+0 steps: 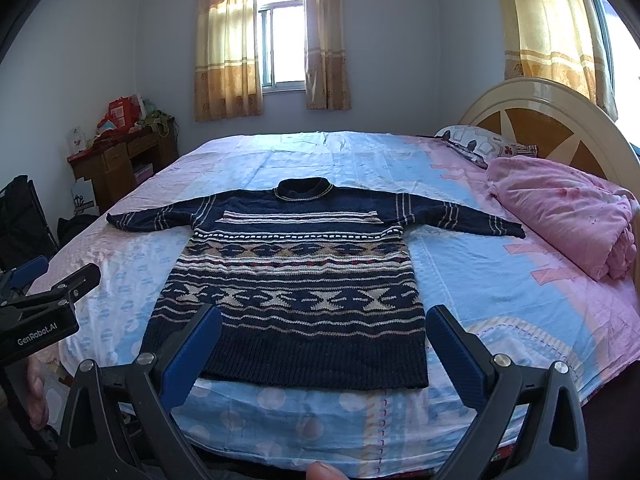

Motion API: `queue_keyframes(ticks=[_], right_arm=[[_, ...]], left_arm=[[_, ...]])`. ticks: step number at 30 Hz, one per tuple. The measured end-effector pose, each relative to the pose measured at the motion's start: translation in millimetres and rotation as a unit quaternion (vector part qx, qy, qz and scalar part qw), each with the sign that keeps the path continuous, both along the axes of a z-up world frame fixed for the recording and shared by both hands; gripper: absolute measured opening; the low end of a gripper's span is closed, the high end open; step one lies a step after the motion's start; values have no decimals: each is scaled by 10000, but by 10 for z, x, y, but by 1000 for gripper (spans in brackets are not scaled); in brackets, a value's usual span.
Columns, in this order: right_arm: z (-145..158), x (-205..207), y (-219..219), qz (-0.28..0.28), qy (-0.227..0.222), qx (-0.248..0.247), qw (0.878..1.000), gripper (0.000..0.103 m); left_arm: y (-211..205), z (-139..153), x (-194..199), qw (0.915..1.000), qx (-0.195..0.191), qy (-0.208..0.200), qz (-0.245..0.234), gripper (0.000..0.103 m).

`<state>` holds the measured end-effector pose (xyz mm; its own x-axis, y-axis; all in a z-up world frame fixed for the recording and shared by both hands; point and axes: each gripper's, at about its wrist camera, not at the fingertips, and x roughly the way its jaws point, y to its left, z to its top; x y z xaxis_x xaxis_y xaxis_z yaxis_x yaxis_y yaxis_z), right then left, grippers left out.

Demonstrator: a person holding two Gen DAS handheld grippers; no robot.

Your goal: Fold small clothes

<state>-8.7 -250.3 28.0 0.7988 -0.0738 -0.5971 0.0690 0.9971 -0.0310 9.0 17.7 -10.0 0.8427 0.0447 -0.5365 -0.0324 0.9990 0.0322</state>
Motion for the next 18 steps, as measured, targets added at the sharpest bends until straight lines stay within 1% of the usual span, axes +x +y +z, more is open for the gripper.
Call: queue_keyframes(ticks=[1,3,4,7,9,11,13,14,18], right_arm=[[0,2,1,-1,-143,-9,9999,102],[-7,24,-20,-31,-101,-18,9999,102],[-2,45,-51,-46,25,-11,10000,102],[-37,117,-168,-109,-56,-83,9999,102],[-69,180,-264,-139,-49,-23,9999,102],[-92,232,-364,-131,-5,64,9999,102],[-147,327,-505,-179,-114,218,9995,102],[-170,362,-542,-200,-97,244,9995,102],[-347,615,-808,-467,54,48,9989,102]], left_arm=[[-4,-15,26,10000,4,4,-4,103],[-7,-26,53,10000,34,9,-20,103],[-1,-29,66,10000,59,-4,-21,103],[10,-44,168,9998,173,-44,22,103],[5,-52,270,9997,261,-33,30,103],[3,-76,407,9994,329,-15,58,103],[-15,-109,546,9992,404,47,50,103],[-32,-144,637,9989,452,105,16,103],[-128,-266,994,9971,698,276,-143,103]])
